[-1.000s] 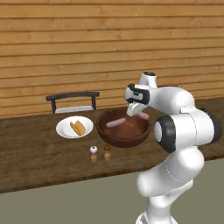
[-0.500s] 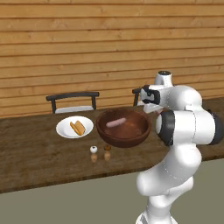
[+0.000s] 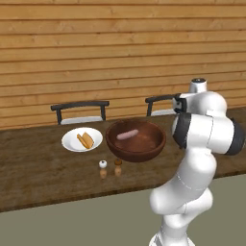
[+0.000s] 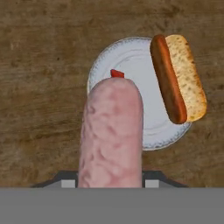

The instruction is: Place one bun and one sausage from the bowl on each plate.

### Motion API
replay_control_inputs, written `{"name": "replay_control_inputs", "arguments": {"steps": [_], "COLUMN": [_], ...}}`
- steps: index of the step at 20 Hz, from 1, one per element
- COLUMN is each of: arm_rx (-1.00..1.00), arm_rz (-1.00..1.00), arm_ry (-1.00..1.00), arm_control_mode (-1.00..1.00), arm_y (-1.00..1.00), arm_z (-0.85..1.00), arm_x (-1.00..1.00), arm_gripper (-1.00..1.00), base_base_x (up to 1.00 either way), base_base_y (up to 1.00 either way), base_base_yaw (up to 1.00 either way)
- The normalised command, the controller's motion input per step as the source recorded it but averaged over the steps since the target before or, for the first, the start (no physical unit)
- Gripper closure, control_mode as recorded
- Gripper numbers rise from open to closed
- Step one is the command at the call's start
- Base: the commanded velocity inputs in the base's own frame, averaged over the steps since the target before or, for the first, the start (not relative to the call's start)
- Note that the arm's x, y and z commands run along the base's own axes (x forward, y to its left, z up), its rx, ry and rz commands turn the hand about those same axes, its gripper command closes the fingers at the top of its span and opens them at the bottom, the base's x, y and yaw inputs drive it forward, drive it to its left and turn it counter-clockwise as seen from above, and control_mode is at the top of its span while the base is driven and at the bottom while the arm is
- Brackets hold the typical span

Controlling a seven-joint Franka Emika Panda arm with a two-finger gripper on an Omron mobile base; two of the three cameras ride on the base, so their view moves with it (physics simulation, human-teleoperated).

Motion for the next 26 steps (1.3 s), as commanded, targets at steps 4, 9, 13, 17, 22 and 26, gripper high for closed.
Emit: {"name": "replay_control_inputs", "arguments": {"steps": [4,9,13,17,22,26], "arm_rx": [0.18,0.06,0.0,-0.04,-0.07,-0.01], "arm_rz": [-0.07,0.0,0.0,0.0,0.0,0.0], "arm_ry": [0.0,0.0,0.01,0.0,0.0,-0.01], "arm_control_mode": [-1.0,-1.0,-1.0,-1.0,-1.0,-1.0], "arm_y": [-0.79,-0.39,0.01,0.13,0.09,-0.26], "arm_z": [-0.04,-0.26,-0.43,-0.04,-0.36,-0.5], "arm_x": [0.0,0.26,0.48,0.17,0.41,0.15], "arm_gripper": [1.0,1.0,1.0,1.0,1.0,1.0], "base_base_x": [0.0,0.0,0.0,0.0,0.0,0.0], "base_base_y": [0.0,0.0,0.0,0.0,0.0,0.0], "base_base_yaw": [0.0,0.0,0.0,0.0,0.0,0.0]}}
